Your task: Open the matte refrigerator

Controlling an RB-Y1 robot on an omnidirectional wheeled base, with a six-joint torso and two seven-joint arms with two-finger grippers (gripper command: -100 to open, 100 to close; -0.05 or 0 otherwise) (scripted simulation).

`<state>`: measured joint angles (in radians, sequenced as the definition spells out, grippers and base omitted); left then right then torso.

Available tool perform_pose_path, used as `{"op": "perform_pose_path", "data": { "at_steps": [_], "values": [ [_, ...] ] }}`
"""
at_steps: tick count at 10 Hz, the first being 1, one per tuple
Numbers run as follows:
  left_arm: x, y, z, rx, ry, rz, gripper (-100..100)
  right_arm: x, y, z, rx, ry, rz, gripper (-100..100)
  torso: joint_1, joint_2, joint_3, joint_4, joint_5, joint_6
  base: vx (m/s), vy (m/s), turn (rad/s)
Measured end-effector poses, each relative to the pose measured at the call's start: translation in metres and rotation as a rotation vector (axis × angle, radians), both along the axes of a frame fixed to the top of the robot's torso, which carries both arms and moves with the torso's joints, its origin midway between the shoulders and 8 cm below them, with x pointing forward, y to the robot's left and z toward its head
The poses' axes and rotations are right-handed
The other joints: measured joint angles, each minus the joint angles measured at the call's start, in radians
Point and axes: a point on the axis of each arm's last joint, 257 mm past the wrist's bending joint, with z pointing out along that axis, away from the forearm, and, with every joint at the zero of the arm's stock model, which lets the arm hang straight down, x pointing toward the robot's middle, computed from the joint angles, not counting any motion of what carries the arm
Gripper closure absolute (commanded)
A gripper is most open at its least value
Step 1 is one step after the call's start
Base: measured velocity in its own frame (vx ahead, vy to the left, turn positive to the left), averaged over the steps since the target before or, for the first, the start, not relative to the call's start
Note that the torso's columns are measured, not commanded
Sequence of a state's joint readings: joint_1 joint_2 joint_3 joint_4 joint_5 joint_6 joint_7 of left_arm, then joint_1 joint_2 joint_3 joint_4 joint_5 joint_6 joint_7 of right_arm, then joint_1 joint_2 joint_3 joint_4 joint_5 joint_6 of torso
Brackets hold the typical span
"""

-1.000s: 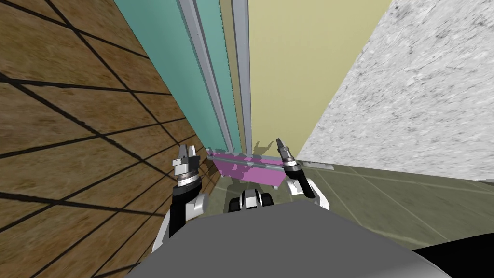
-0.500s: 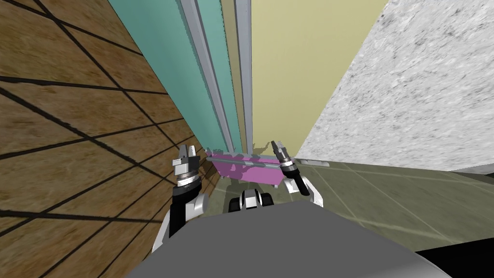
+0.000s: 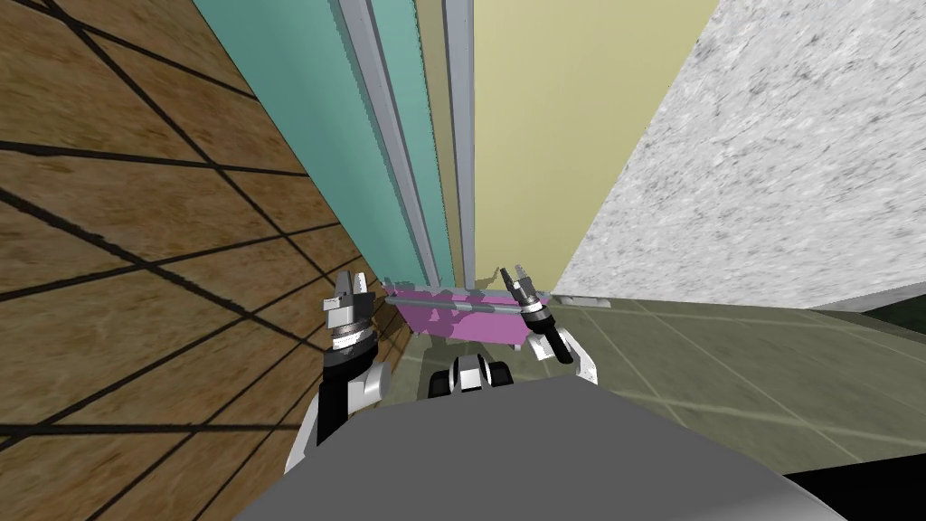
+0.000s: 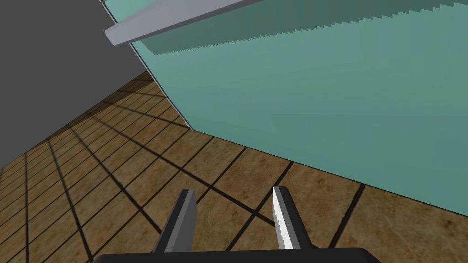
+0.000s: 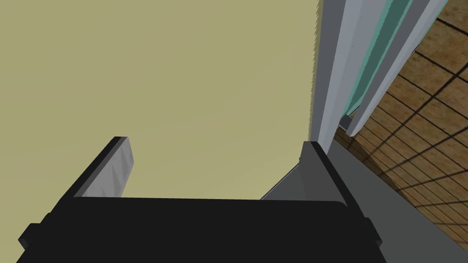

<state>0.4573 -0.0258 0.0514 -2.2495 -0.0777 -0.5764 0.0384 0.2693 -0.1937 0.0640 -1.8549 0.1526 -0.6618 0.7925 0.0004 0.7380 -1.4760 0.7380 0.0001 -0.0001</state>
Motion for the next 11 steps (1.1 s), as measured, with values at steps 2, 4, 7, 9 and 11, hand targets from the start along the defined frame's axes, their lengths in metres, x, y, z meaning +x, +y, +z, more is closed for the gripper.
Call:
{"op": "perform_pose_path", "data": {
  "at_steps": [2,4,7,9,11],
  "values": [
    [0.000,0.000,0.000,0.000,0.000,0.000,0,0.004,0.010,-0.008,-0.074,-0.017,-0.015,-100,0.000,0.000,0.000,0.000,0.000,0.000,0.007,0.060,-0.105],
    [0.000,0.000,0.000,0.000,0.000,0.000,0,0.005,0.017,-0.016,-0.148,-0.036,-0.029,-100,0.000,0.000,0.000,0.000,0.000,0.000,0.007,0.046,-0.020],
    [0.000,0.000,0.000,0.000,0.000,0.000,0,0.009,0.026,-0.024,-0.232,-0.058,-0.052,-100,-0.001,0.000,0.000,0.000,0.000,0.000,0.011,0.045,-0.107],
    [0.000,0.000,0.000,0.000,0.000,0.000,0,0.012,0.033,-0.033,-0.302,-0.078,-0.065,-100,0.000,0.000,0.000,0.000,0.000,0.000,0.016,0.055,-0.122],
    [0.000,0.000,0.000,0.000,0.000,0.000,0,0.013,0.040,-0.042,-0.371,-0.098,-0.078,-100,0.000,0.000,0.000,0.000,0.000,0.000,0.009,0.043,-0.027]
  ]
}}
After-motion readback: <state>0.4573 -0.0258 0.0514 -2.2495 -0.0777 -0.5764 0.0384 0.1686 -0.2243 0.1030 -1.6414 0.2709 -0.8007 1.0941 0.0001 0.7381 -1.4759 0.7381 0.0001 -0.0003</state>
